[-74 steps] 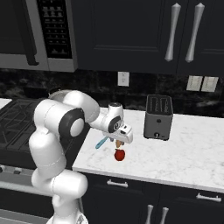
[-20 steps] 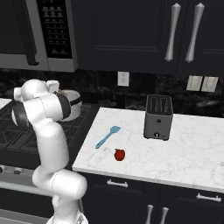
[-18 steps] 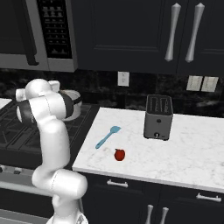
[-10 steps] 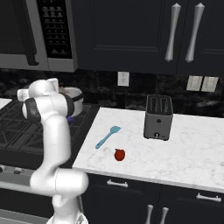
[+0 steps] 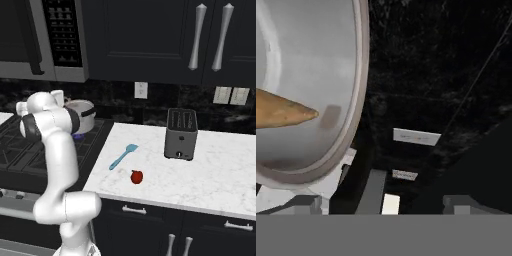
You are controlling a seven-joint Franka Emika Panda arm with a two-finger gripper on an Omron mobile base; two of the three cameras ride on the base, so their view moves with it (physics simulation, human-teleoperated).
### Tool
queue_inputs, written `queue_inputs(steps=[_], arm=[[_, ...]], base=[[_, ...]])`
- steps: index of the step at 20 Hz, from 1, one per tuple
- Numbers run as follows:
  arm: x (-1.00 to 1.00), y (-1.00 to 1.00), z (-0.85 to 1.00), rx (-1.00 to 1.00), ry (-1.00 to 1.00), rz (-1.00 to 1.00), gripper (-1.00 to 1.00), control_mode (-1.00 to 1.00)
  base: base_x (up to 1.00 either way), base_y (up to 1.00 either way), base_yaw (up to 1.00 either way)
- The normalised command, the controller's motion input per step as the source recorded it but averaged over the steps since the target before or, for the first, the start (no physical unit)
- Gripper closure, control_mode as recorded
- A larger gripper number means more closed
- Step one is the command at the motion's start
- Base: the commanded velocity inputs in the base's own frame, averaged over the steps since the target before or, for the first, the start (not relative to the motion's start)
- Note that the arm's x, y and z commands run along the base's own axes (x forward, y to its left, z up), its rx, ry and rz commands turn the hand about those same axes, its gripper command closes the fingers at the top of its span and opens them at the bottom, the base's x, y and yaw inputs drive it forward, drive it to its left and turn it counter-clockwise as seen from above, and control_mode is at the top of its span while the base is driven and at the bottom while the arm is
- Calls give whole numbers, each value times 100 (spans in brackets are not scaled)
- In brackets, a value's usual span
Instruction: Put the bell pepper and sweet potato in the pot. Retrieve the spatula and lightly stir the vegetables in the pot.
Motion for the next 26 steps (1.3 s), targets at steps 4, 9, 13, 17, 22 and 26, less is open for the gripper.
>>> queue_inputs(steps=[4,9,13,17,22,26], arm=[[-96,0,10,12,0,-4,-100,-100],[-100,0,38,22,0,-5,-100,-100],[-100,-26,20,27,0,-9,-100,-100],[-100,-65,-46,9,2,-5,-100,-100],[-100,-94,-64,4,2,-4,-100,-100],[-100,-100,-12,8,0,-8,-100,-100]], base=[[0,0,0],[0,0,0],[0,0,0],[0,0,0],[0,0,0],[0,0,0]])
